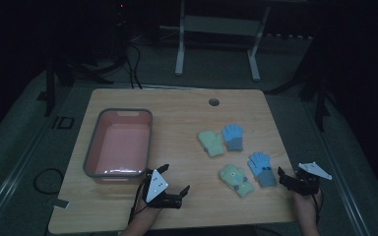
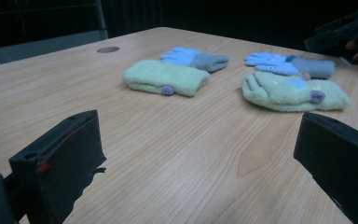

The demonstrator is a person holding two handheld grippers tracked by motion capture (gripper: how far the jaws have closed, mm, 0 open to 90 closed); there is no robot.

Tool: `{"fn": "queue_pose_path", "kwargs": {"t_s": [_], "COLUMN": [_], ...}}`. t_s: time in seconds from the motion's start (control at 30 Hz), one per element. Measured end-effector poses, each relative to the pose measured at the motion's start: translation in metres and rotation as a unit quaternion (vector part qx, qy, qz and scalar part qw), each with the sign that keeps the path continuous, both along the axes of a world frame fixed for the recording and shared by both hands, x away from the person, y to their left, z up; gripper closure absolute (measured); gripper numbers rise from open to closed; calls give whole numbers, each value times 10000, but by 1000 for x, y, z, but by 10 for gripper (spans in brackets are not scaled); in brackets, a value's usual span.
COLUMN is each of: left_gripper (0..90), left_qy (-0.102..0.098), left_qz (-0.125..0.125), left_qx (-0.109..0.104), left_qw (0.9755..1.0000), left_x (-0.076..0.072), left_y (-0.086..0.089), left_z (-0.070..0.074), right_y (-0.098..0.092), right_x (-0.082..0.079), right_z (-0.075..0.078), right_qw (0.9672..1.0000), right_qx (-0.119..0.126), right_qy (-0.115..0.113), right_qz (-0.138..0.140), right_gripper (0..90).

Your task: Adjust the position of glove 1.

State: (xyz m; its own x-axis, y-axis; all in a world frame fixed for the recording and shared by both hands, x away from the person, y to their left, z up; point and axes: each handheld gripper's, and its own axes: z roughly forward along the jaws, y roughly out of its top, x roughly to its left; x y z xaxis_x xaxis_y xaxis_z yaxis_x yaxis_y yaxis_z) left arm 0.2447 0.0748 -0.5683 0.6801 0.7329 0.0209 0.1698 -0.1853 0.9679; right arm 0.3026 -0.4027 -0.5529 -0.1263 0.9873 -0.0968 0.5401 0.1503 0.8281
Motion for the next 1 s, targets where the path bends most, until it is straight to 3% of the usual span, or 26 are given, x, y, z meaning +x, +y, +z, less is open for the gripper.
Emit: {"fn": "queue_pose_path", "kwargs": {"t_s": [0.23,0.37,0.4,0.53,0.7,0.83,0.9,1.0], "left_gripper": [15,15,15,15,15,15,15,15], "left_qy": [-68,-110,-105,-126,-147,-188,-165,-143], "left_qz": [0,32,32,19,35,33,10,-6], "left_qx": [32,-15,-11,-16,-53,-83,-79,-80], "left_qw": [10000,9999,9999,9999,9999,9998,9998,9999], "left_x": [-1,-2,-2,-2,-3,-3,-3,-3], "left_y": [0,0,-1,-1,0,0,0,0], "left_z": [0,0,0,0,-1,-1,-1,-1], "right_y": [1,6,8,10,11,14,15,15], "right_x": [3,5,6,9,13,18,19,29], "right_z": [2,7,8,13,28,47,50,61], "right_qw": [9993,9984,9973,9956,9949,9963,9958,9909], "right_qx": [-9,-84,-156,-206,-208,-332,-290,94], "right_qy": [344,547,694,845,875,677,721,1100], "right_qz": [-117,82,204,343,445,424,477,775], "right_gripper": [141,140,139,135,120,142,153,152]}}
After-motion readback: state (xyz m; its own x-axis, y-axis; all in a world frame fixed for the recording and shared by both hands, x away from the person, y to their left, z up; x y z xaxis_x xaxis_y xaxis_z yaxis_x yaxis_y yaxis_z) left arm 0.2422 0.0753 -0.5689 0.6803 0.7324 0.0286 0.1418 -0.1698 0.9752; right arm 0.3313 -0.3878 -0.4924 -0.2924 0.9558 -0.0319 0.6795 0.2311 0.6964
